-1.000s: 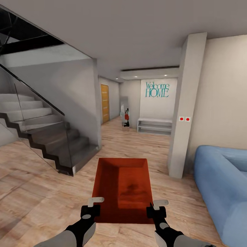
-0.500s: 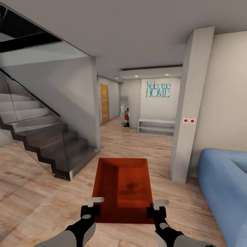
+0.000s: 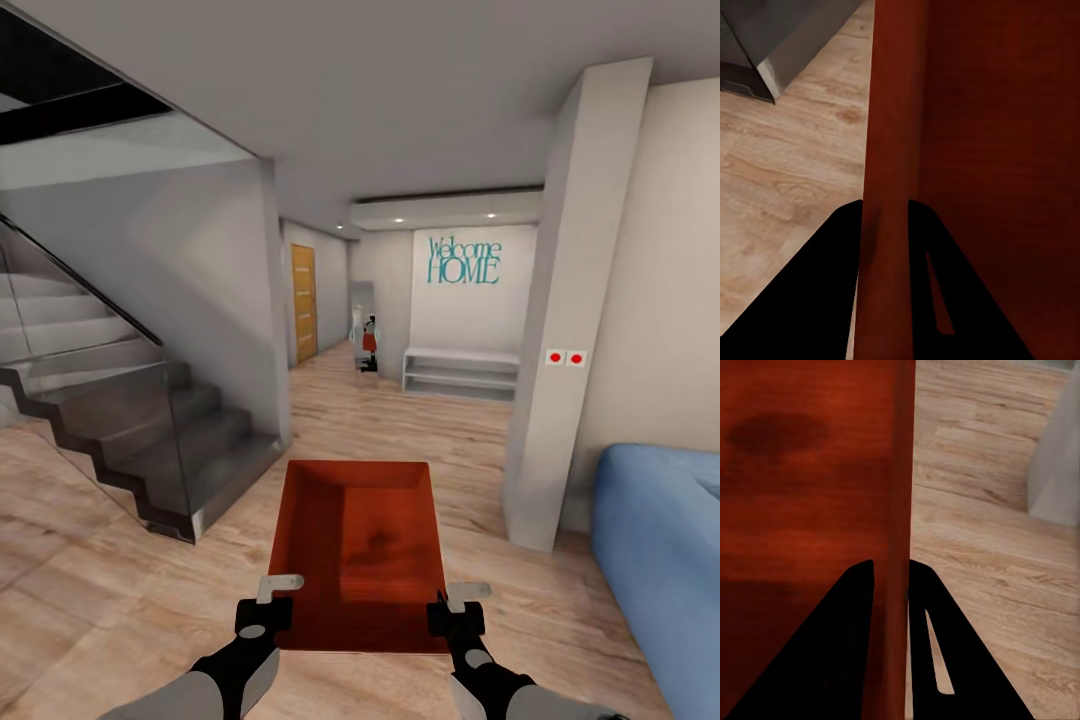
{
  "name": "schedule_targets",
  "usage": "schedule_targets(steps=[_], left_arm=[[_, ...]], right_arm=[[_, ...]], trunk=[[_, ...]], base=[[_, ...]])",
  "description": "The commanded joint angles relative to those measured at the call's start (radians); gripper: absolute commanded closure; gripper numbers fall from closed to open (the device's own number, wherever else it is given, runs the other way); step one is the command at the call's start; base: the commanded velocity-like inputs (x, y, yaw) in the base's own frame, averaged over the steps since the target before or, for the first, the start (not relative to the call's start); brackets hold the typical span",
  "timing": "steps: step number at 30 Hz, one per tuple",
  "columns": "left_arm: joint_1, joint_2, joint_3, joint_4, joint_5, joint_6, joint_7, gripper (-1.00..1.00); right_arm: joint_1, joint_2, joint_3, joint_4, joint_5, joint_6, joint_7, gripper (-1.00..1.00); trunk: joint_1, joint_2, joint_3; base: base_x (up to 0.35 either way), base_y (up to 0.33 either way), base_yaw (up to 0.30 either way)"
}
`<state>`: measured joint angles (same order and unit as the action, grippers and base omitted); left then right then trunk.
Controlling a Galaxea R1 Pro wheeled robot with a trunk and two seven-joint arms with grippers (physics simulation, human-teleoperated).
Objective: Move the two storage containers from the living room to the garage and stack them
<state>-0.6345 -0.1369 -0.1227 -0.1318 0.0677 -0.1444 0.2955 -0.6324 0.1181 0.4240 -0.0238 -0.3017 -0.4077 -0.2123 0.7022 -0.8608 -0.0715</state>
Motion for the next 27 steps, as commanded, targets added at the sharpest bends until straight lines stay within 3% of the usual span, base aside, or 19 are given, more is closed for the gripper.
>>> schedule_targets(steps=[1,27], left_arm=[[-0.002,0.0,0.057,-0.003,-0.009,-0.006,0.019,1.0],[-0.002,0.0,0.057,-0.003,-0.009,-0.006,0.019,1.0]], right_arm=[[0.0,0.0,-0.004,0.002,-0.013,-0.002,-0.002,1.0],[-0.001,0.001,-0.004,0.002,-0.012,-0.002,-0.001,1.0]], trunk=[[0.001,-0.001,-0.002],[0.001,-0.001,-0.002]], base=[[0.325,0.0,0.0],[0.325,0.0,0.0]])
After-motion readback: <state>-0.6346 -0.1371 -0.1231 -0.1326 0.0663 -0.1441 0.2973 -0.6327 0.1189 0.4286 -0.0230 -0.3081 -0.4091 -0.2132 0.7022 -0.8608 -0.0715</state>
